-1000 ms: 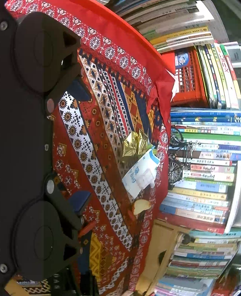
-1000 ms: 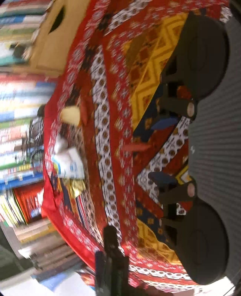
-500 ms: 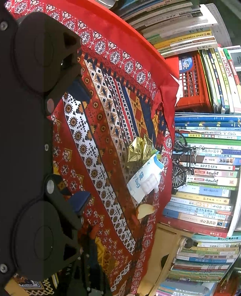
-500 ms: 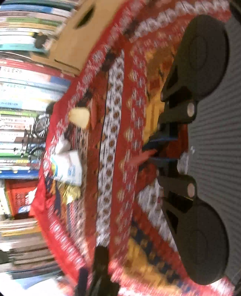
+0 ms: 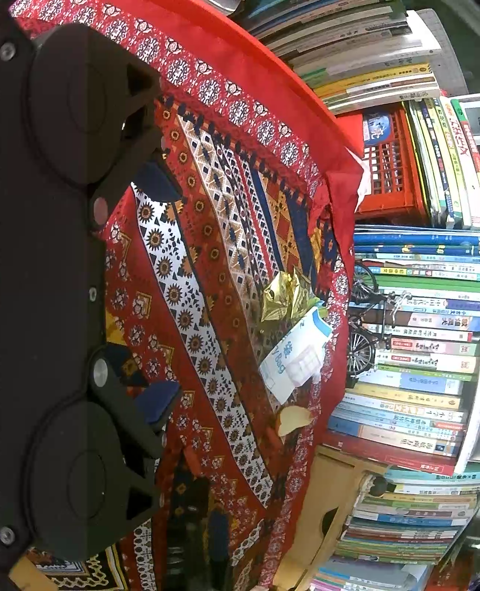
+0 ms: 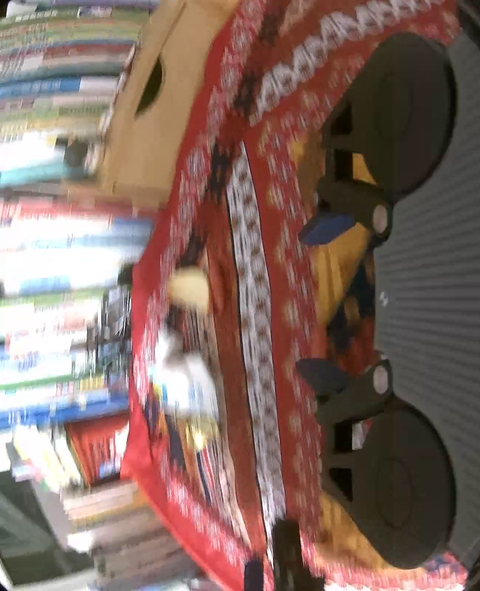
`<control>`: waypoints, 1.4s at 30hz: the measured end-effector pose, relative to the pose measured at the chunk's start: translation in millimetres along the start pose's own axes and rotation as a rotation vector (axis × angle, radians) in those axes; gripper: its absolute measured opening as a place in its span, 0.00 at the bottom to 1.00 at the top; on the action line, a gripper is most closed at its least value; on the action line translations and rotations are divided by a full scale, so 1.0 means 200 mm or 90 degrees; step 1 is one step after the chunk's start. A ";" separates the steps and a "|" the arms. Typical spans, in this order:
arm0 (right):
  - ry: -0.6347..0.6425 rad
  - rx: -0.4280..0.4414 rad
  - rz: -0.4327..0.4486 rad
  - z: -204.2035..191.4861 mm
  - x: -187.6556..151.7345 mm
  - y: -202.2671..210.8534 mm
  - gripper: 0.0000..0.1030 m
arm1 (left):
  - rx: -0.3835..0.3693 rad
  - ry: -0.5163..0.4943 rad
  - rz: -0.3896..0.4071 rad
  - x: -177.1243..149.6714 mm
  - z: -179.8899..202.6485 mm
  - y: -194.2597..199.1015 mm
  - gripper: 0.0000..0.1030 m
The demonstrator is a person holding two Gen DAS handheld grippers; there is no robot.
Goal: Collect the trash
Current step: 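Reach into the pile and grasp a red stick with the right tool, then grasp the gold foil with the left tool while the right tool holds the red stick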
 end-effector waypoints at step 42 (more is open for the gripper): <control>0.005 -0.066 0.029 -0.16 -0.02 -0.12 0.57 | -0.115 -0.235 0.021 0.35 0.18 -0.65 0.82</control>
Point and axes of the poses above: each gripper's, at about its wrist camera, not at the fingertips, and y roughly against the way its jaws point, z to its right, x to its top, the point moved 10 cm from there along -y, roughly the way its jaws point, and after that the axes turned 12 degrees about y, right-handed, at the moved point
